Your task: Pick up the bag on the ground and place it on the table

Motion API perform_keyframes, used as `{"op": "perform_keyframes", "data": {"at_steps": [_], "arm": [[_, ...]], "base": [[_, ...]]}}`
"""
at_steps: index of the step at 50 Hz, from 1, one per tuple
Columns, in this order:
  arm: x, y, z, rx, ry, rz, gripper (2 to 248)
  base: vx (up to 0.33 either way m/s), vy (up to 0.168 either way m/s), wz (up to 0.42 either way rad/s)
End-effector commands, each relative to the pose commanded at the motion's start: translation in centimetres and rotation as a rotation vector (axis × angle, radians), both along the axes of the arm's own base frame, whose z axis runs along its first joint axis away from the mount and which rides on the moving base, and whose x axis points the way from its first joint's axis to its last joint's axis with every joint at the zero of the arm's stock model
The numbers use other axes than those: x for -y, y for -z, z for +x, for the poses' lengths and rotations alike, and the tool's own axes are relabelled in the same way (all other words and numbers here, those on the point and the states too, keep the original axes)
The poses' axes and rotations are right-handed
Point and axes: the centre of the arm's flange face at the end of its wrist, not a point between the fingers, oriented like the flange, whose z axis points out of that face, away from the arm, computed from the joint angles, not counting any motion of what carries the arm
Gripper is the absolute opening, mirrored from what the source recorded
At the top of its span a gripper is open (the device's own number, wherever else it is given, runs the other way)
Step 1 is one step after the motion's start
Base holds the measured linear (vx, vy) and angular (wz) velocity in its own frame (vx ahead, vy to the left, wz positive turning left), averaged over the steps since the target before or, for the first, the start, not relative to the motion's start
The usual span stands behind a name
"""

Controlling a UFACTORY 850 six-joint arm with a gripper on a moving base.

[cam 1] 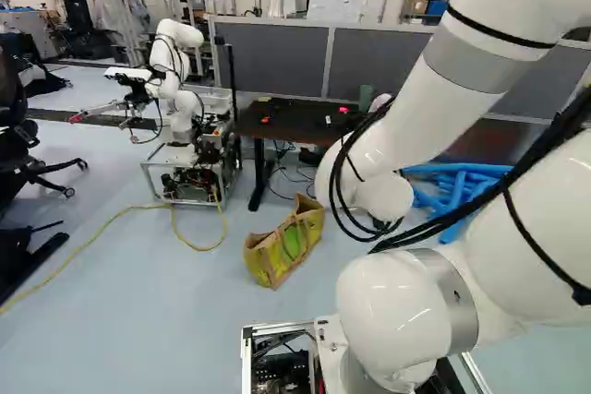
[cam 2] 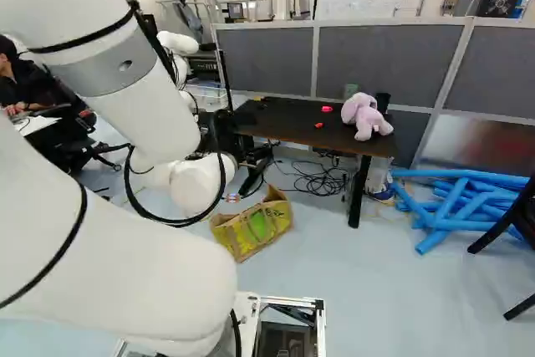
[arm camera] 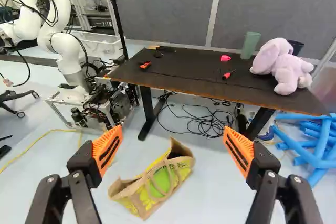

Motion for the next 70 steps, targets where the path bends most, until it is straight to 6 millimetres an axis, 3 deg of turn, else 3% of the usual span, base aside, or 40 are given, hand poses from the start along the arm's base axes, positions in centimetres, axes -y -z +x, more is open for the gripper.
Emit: {"op": "perform_keyframes", "data": {"at_steps": [33,70], "arm": [[-0.3,-0.2,3.8,-0.023,-0.01,0.0,247],[-1.0,4.0,11.9,-0.212,0.025,0.018,247]], "base": [[0.003,0.001,0.001],[0.0,0.0,0.0]]}}
